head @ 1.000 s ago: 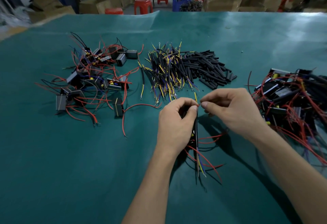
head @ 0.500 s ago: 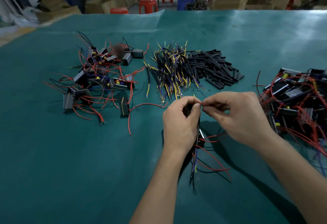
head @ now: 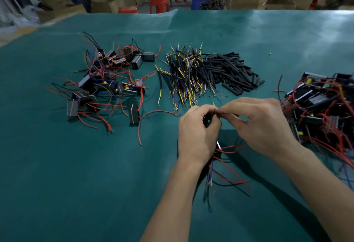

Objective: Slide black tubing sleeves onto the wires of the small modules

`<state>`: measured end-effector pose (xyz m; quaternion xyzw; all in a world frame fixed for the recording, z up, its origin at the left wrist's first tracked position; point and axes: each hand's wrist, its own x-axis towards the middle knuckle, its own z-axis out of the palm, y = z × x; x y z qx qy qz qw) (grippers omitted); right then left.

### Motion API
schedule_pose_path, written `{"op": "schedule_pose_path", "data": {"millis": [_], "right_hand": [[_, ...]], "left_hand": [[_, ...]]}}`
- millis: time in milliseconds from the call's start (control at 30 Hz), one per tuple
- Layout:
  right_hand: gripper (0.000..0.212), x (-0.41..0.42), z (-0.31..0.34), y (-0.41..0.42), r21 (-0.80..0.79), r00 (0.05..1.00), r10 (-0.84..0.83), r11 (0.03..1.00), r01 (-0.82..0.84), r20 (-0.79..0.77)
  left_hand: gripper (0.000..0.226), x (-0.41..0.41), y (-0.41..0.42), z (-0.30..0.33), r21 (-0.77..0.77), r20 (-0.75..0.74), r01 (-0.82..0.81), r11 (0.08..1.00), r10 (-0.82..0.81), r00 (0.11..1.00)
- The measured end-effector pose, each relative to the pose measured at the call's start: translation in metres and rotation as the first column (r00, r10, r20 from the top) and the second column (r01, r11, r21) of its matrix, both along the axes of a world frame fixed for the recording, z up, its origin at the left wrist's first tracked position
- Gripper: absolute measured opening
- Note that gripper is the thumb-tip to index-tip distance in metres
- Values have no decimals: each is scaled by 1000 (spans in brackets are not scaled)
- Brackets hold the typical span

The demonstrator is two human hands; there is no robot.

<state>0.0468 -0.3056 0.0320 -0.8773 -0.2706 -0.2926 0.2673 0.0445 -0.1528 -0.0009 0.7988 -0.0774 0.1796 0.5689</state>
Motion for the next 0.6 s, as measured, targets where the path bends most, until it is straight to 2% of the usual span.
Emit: {"op": "schedule_pose_path", "data": {"millis": [133,200,267,300,367,433,467,533,600], "right_hand": [[11,-2,4,2,-26,999,-46,999,46,-20],[12,-3,5,3,62,984,-99,992,109,-147],[14,-1,4,4,211,927,-116,957,201,-357],[15,1,3,5,319,873,-66,915,245,-482],[18,5,3,4,545,749,132,768,337,-649],[18,6,3,2,662,661,295,627,410,-689],[18,6,2,2,686,649,331,591,424,-686],[17,4,-1,6,710,702,315,594,379,-638],[13,1,-7,11,661,818,193,699,272,-541]], "left_hand": [[16,-2,-1,2,48,14,1,999,-2,1000],[13,-3,-1,2,73,37,-13,997,10,999],[11,-4,0,2,73,44,-7,997,4,999],[10,-4,0,2,76,48,-4,997,0,999],[8,-6,-1,3,92,65,-7,996,1,998],[6,-6,-2,3,103,76,-14,995,6,997],[6,-6,-2,3,95,76,-18,995,11,997],[7,-5,0,2,41,41,-22,999,20,999],[12,-2,2,2,-54,-38,-20,998,18,999]]}}
